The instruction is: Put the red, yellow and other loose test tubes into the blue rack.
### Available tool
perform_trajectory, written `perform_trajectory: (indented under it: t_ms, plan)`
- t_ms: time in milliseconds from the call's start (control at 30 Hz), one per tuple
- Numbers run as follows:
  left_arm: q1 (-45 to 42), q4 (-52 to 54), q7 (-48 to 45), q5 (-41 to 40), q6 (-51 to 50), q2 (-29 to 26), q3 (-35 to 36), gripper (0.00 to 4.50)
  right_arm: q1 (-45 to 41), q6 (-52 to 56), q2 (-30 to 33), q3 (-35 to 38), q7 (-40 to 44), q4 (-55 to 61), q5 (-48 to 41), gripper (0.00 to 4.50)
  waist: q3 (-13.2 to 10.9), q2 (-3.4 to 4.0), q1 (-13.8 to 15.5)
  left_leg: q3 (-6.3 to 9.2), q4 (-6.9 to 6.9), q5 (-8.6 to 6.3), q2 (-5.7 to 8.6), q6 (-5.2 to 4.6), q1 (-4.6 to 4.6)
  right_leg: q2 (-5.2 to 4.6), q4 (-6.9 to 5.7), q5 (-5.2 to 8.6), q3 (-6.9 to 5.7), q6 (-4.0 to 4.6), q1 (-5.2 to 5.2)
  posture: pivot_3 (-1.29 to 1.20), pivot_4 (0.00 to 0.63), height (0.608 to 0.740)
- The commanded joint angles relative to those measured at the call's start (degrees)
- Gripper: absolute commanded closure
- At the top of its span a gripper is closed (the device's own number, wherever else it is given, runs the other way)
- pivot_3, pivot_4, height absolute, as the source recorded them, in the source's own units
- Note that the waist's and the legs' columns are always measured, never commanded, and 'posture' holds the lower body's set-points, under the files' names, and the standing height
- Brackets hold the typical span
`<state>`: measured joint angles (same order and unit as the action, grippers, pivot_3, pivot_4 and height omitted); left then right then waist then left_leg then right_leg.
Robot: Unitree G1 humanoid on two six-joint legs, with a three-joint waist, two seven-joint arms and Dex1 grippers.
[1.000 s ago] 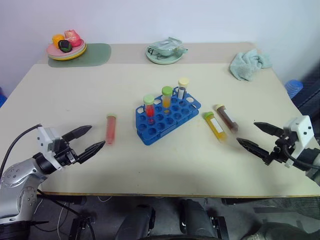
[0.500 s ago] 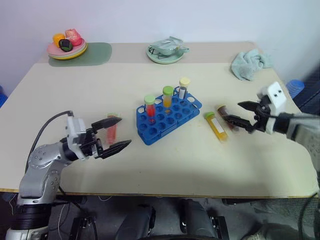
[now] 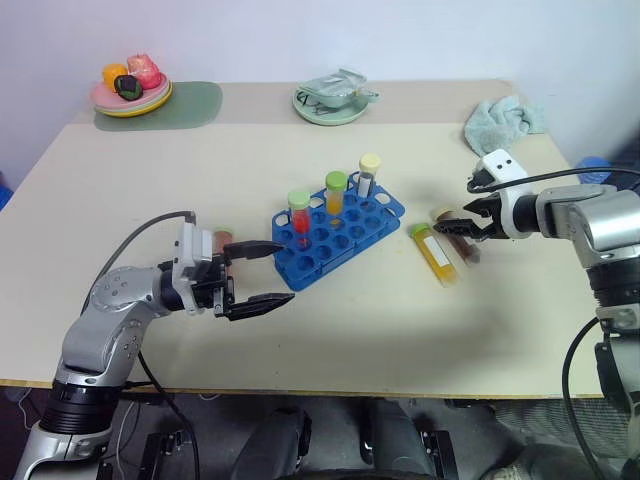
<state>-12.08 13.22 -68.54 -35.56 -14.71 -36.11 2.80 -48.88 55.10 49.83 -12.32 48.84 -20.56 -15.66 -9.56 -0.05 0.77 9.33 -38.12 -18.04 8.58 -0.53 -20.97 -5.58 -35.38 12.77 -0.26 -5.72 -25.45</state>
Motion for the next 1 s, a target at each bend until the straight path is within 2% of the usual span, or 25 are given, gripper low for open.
perform_trajectory:
  t_ms: [33, 400, 500, 667, 900, 1000]
  plan:
    - [-1.28, 1.11, -0.17, 0.46, -0.43, -0.50, -0.81, 0.38, -3.42, -2.82, -1.24, -0.82, 0.80, -4.11, 3.41, 0.00, 0.00, 0.00, -0.04, 0.00, 0.00, 0.00, 0.00, 0.00, 0.00, 0.00, 0.00, -0.01, 0.00, 0.01, -0.01, 0.00, 0.150, 0.740]
    - [-1.36, 0.40, 0.56, 2.10, 0.52, 0.37, -2.36, 0.38, -12.77, -10.82, -8.89, -4.37, 1.79, -24.52, 13.19, 0.00, 0.00, 0.01, -0.20, -0.01, -0.04, 0.05, -0.01, 0.08, 0.00, 0.03, -0.09, -0.08, 0.00, 0.06, -0.04, 0.00, 0.150, 0.740]
    - [-1.17, 0.39, 0.69, 2.26, 0.70, 0.47, -2.27, 0.28, -14.22, -13.09, -9.87, -5.04, 3.10, -28.02, 15.44, 0.95, 0.00, 0.01, -0.12, -0.01, -0.03, 0.05, -0.01, 0.09, 0.00, 0.03, -0.09, -0.08, 0.00, 0.06, -0.05, 0.00, 0.150, 0.740]
    - [-0.33, 0.70, 1.35, 2.74, 1.27, 0.78, -2.09, 0.28, -14.93, -14.65, -10.35, -5.53, 6.42, -29.02, 17.79, 3.46, 0.00, 0.01, -0.16, -0.01, -0.04, 0.05, 0.00, 0.08, -0.01, 0.03, -0.09, -0.09, 0.00, 0.05, -0.05, 0.00, 0.150, 0.740]
    - [-0.67, -0.05, 1.83, 3.57, 2.18, 1.17, -2.10, 0.28, -13.27, -14.79, -8.64, -3.46, 8.84, -22.83, 18.44, 3.46, 0.00, 0.03, -0.18, -0.01, -0.05, 0.07, 0.00, 0.11, -0.01, 0.03, -0.16, -0.09, 0.00, 0.05, -0.09, 0.00, 0.150, 0.740]
    - [-0.74, -0.68, 2.36, 3.95, 2.78, 1.46, -1.40, 0.28, -10.33, -11.99, -6.38, 0.85, 12.94, -10.47, 13.47, 3.46, -0.01, 0.04, -0.09, -0.01, -0.05, 0.07, -0.01, 0.12, -0.05, 0.03, -0.18, -0.09, 0.00, 0.05, -0.14, 0.00, 0.150, 0.740]
